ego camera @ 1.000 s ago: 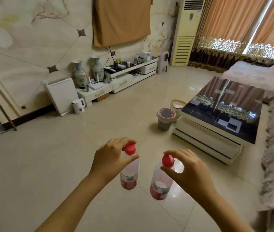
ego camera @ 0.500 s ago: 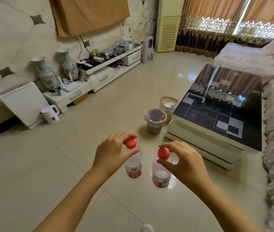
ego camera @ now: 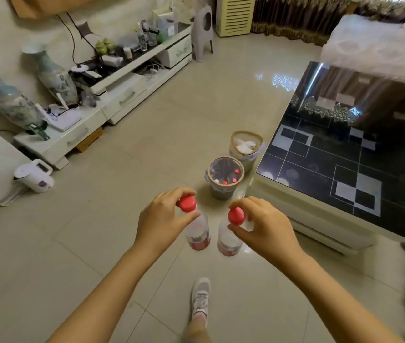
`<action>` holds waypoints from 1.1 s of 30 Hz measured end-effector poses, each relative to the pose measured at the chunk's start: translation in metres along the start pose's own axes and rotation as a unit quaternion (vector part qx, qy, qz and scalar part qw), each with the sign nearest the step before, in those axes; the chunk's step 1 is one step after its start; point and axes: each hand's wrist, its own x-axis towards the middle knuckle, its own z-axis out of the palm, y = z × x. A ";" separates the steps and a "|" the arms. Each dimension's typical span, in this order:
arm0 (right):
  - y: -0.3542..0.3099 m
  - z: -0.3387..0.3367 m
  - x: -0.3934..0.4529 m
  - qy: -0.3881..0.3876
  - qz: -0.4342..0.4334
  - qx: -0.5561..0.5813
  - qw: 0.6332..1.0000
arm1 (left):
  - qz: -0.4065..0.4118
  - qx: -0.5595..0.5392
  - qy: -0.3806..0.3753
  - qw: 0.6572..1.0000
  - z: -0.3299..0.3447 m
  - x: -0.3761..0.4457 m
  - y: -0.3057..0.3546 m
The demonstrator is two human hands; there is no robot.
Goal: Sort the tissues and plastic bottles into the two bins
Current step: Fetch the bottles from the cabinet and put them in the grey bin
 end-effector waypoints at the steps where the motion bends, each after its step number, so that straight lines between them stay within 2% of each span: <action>1: 0.009 0.005 0.020 -0.007 0.013 0.002 1.000 | -0.001 -0.004 -0.002 1.000 0.003 0.024 -0.006; 9: 0.088 0.033 0.173 -0.031 0.093 0.021 0.995 | 0.008 -0.010 -0.024 1.000 0.044 0.207 -0.038; 14: 0.156 0.058 0.264 -0.030 0.117 0.023 0.992 | 0.016 0.006 -0.036 0.999 0.093 0.311 -0.058; 18: 0.217 0.093 0.330 -0.055 0.139 0.038 0.988 | -0.008 0.017 -0.052 0.998 0.134 0.385 -0.081; 25: 0.306 0.156 0.406 -0.121 0.175 0.038 0.976 | -0.115 -0.029 -0.071 0.990 0.217 0.478 -0.135; 33: 0.390 0.244 0.453 -0.162 0.193 0.030 0.967 | -0.150 -0.033 -0.091 0.984 0.316 0.540 -0.198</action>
